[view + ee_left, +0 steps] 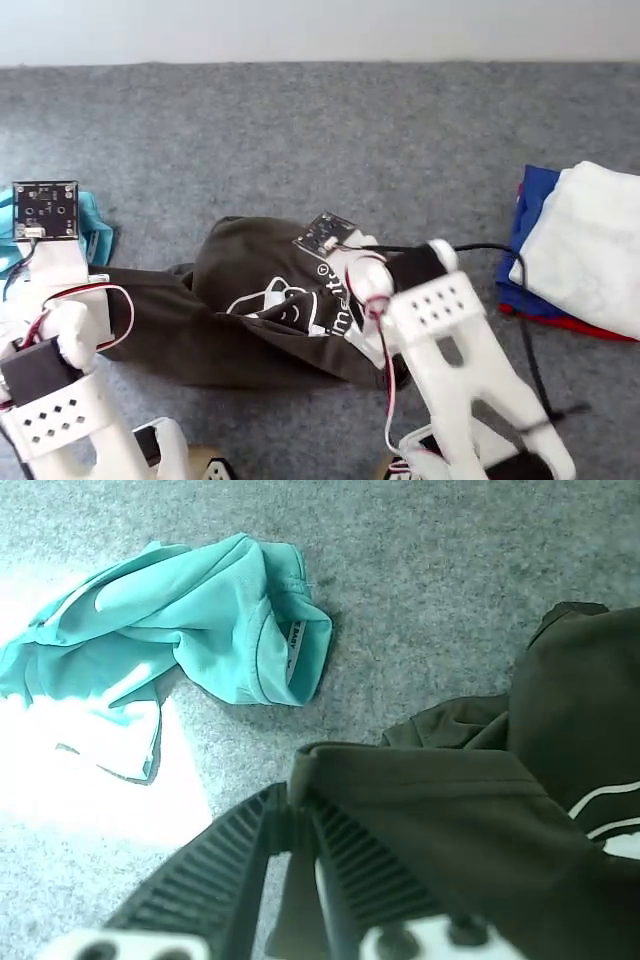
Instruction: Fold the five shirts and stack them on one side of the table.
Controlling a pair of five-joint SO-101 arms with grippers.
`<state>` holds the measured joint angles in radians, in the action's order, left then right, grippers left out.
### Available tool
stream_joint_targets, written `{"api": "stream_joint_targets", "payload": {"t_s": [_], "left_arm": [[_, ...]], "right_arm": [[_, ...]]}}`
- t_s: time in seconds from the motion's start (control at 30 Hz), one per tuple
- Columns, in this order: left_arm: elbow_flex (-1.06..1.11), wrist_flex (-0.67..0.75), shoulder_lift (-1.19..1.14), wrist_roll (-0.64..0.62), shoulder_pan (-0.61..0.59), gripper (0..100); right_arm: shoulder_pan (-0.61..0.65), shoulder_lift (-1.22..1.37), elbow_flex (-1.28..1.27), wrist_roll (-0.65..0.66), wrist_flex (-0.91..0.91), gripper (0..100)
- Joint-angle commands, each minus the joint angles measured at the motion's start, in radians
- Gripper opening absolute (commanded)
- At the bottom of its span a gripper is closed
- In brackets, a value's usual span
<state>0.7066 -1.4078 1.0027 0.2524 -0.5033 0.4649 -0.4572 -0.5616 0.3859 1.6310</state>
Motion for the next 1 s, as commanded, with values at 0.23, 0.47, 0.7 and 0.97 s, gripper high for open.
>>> {"api": "stream_joint_targets", "payload": {"t_s": [0.23,0.47,0.7,0.97], "left_arm": [[0.061,0.057,0.008,0.003,0.006,2],[0.059,0.060,0.008,0.003,0.006,2],[0.059,0.054,0.008,0.003,0.002,2],[0.059,0.054,0.008,0.003,0.002,2]], "right_arm": [[0.074,0.285,0.195,-0.009,0.035,27.0],[0.064,0.473,0.347,-0.011,0.094,27.0],[0.068,0.538,0.405,-0.012,0.168,26.9],[0.165,0.529,0.387,-0.014,0.165,14.1]]}}
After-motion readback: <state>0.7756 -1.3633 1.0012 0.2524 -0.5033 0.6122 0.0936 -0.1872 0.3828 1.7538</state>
